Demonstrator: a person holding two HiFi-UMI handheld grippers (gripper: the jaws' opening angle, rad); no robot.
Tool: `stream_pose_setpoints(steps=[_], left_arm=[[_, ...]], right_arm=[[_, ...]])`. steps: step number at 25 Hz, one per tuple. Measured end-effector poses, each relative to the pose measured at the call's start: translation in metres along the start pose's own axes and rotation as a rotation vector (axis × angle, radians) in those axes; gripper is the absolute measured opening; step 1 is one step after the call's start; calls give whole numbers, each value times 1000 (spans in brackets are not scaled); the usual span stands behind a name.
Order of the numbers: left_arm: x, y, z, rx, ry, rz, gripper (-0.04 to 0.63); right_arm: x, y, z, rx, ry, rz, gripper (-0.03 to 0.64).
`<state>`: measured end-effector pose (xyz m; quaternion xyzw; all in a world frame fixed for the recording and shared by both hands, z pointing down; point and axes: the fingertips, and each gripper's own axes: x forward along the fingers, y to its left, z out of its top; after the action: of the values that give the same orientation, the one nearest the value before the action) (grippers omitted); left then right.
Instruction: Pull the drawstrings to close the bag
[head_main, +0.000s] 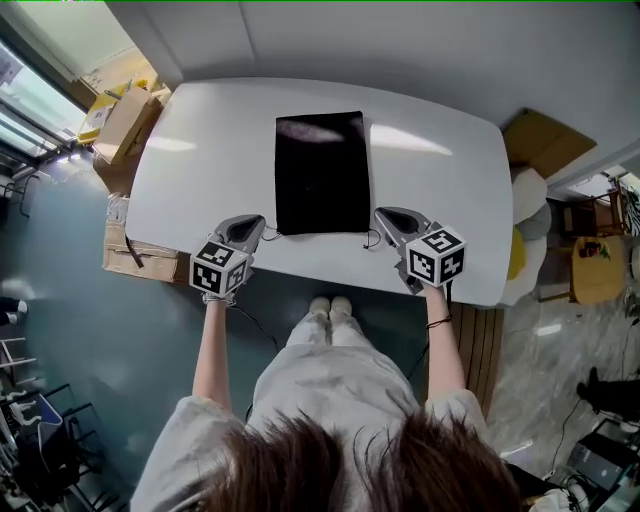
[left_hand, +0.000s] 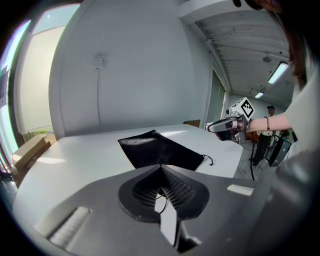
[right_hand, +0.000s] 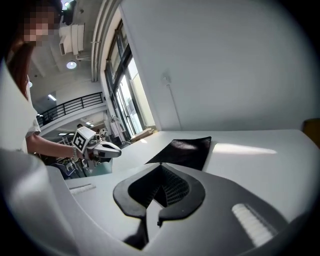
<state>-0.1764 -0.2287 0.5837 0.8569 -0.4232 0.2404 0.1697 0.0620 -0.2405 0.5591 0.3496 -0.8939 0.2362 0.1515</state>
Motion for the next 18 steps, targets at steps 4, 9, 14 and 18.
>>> stream_pose_setpoints(steps=[4, 9, 14, 18], left_arm=[[10, -1, -12, 23, 42, -26, -5], [21, -1, -31, 80, 115, -57, -5], [30, -8, -51, 128, 165, -97, 44], [38, -9, -66, 192, 225, -110, 109]], right_arm=[[8, -10, -13, 8, 44, -43, 21], [20, -12, -47, 59, 153, -57, 168], [22, -15, -81, 92, 212, -88, 228], [20, -19, -95, 108, 235, -113, 275]])
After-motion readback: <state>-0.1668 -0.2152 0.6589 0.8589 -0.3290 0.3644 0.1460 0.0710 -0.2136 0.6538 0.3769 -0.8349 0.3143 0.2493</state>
